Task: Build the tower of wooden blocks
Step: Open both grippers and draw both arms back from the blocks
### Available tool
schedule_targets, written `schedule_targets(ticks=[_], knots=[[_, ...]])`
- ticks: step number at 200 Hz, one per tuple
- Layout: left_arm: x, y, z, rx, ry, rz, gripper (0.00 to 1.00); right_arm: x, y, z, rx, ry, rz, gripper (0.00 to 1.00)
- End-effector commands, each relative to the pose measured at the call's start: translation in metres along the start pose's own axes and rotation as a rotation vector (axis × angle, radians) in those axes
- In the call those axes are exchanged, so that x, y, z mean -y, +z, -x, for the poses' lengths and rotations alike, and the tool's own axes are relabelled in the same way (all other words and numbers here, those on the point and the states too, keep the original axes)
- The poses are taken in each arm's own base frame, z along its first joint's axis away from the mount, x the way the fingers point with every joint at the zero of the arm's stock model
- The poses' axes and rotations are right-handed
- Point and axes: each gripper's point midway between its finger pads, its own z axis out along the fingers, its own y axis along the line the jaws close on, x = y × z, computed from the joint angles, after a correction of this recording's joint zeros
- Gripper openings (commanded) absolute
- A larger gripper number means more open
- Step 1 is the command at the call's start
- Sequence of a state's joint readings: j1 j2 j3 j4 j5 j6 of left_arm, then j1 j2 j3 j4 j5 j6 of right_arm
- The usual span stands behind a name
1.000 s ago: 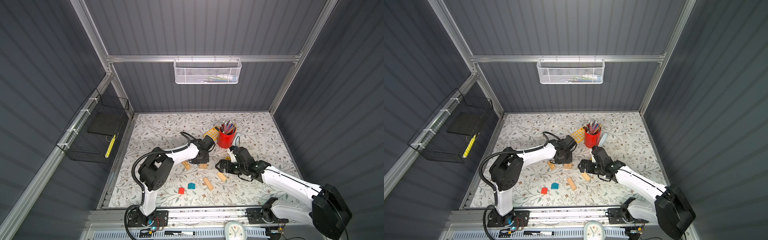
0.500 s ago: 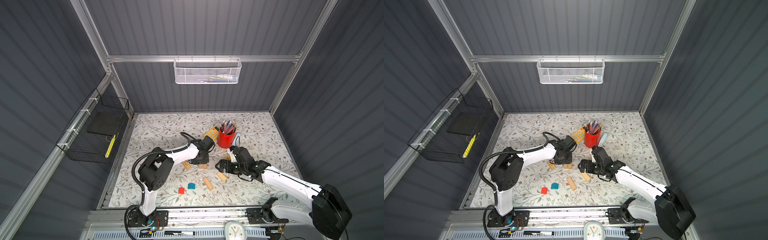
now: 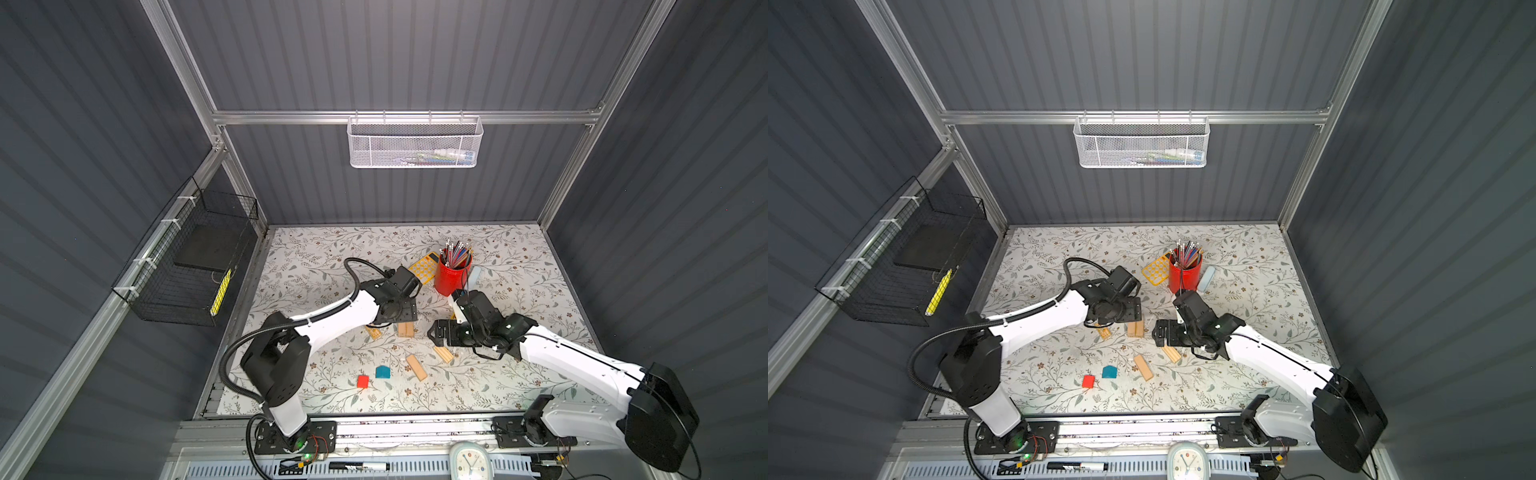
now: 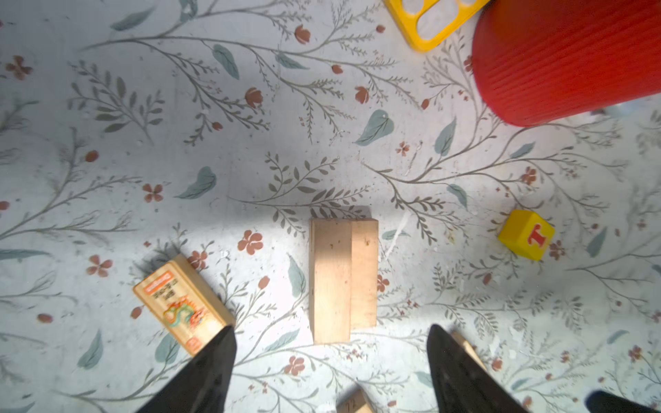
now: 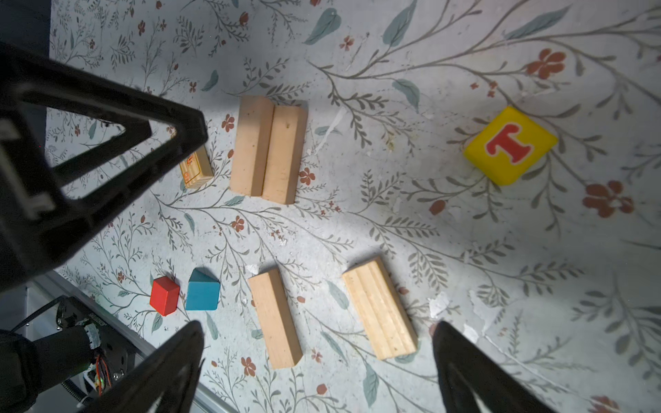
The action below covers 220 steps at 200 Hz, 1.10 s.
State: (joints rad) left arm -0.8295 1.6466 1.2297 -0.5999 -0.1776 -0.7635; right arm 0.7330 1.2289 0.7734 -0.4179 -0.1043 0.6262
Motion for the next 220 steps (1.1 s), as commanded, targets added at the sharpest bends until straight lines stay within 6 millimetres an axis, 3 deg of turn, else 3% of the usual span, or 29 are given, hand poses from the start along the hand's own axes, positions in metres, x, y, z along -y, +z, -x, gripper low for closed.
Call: schedule_targets(ticks=[1,24,91,137,220], knots=[[-0.013,-0.02,0.001,0.063,0.013,-0.009,0.92,0.005,-0.001,-0.017,-0.077,-0.082,-0.103,0.98],[-0.024,-0.039,-0.007,0.1,0.019,-0.039,0.99,-0.002,0.005,-0.032,-0.137,-0.132,-0.131,0.95],[-0.065,-0.065,-0.038,0.151,0.01,-0.048,1.0,-0.033,0.023,-0.071,-0.222,-0.308,-0.169,0.78],[-0.081,-0.072,-0.051,0.147,-0.021,-0.041,1.0,-0.051,0.04,-0.074,-0.226,-0.31,-0.191,0.66],[-0.094,-0.075,-0.062,0.147,-0.084,-0.026,1.0,-0.05,0.067,-0.08,-0.27,-0.316,-0.232,0.48]])
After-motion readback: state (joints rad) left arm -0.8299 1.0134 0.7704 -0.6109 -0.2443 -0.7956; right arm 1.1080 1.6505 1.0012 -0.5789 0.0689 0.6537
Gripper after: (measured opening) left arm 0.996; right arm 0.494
